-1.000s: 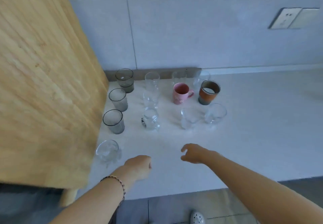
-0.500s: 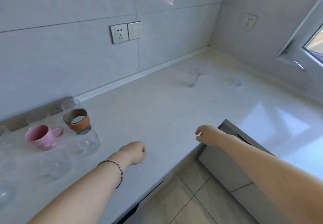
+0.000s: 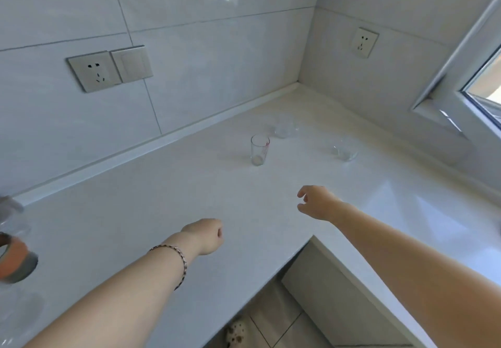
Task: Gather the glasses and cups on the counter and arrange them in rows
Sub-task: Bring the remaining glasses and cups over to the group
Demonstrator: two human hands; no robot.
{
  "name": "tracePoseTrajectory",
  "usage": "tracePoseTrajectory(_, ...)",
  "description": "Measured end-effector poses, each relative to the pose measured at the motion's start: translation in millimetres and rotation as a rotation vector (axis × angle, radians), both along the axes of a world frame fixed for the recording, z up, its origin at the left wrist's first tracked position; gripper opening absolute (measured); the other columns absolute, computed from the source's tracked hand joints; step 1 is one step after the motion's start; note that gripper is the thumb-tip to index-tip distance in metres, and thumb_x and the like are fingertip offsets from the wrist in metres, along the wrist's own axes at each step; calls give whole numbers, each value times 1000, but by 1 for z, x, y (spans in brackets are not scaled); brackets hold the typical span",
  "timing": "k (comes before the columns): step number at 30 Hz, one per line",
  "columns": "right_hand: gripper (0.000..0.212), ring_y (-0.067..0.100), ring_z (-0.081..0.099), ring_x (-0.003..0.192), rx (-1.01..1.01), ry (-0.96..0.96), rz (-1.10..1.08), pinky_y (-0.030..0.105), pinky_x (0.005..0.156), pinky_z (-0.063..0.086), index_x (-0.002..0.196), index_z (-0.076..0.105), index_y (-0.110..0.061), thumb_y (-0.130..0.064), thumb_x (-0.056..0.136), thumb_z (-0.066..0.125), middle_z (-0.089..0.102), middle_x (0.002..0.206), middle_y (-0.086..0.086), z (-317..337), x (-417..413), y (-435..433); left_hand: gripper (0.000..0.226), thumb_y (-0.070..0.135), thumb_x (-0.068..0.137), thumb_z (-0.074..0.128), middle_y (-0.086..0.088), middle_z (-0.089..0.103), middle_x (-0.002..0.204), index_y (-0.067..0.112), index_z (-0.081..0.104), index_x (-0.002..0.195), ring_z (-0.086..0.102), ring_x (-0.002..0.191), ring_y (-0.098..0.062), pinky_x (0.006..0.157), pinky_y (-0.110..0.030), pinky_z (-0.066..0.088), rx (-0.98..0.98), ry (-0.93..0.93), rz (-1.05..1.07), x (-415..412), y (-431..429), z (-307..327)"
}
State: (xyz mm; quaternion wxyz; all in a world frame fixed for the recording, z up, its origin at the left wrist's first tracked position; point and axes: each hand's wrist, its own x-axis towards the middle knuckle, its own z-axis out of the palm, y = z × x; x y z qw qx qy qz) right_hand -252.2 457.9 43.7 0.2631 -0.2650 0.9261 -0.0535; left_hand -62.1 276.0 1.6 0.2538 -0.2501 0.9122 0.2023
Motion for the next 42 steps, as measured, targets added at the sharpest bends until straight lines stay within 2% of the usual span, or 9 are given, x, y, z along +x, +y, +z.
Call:
tracePoseTrajectory(4,49,25,52,120,-37,6,-17,33,99,44,137,43,-16,-25,90,55,45,139,9,-3,-47,-38,7,23,94,39,0,56,126,26,44,92,54,116,-22,86,-27,40,-11,-3,25,-45,-34,-5)
tracePoseTrajectory(10,53,25,46,127,-31,95,92,34,99,43,140,39,-14,-24,91,55,42,140,6,-13,-110,-105,9,25,95,42,-1,57,126,24,50,98,55,109,-21,93,-30,42,26,4,72,-90,-80,-14)
tracePoseTrajectory(14,54,27,41,129,18,165,211,37,102,41,137,38,-9,-24,88,57,40,141,9,-25,-143,-150,5,25,95,44,1,58,113,25,45,89,57,112,-21,93,-31,44,53,-28,172,-95,-102,-24)
tracePoseTrajectory(17,77,29,38,131,49,152,283,37,101,40,145,22,-10,-29,83,65,32,145,9,-39,-165,-179,16,24,95,41,5,54,100,28,43,80,59,107,-21,88,-30,46,36,-40,265,-90,-112,-32)
tracePoseTrajectory(20,98,31,36,133,80,102,361,39,103,40,150,5,-16,-32,79,71,25,148,10,-51,-181,-201,11,25,95,40,7,55,97,27,46,86,60,104,-19,88,-30,47,24,-58,382,-82,-114,-39)
tracePoseTrajectory(27,78,24,49,124,44,86,525,36,94,47,142,29,-15,-26,78,71,38,140,3,-66,-196,-210,11,23,94,40,4,56,98,24,50,88,60,102,-19,88,-30,47,45,-111,601,-68,-107,-48)
tracePoseTrajectory(34,73,20,52,119,-14,68,704,30,89,45,136,38,-21,-31,73,73,46,131,-3,-50,-145,-206,12,24,96,38,6,52,97,25,49,92,52,92,-16,84,-27,42,90,-139,693,-19,-81,-55)
tracePoseTrajectory(38,77,19,52,119,-43,6,848,29,90,45,138,36,-23,-32,72,74,45,134,-5,-40,-76,-215,23,22,96,38,1,55,108,17,57,108,49,93,-15,83,-25,40,96,-140,793,38,-72,-50)
tracePoseTrajectory(42,78,19,51,121,-51,-26,1002,30,92,46,138,36,-24,-33,71,74,44,135,-5,-38,19,-228,10,22,96,40,-1,57,114,22,50,94,49,94,-15,84,-26,40,110,-140,884,116,-64,-44)
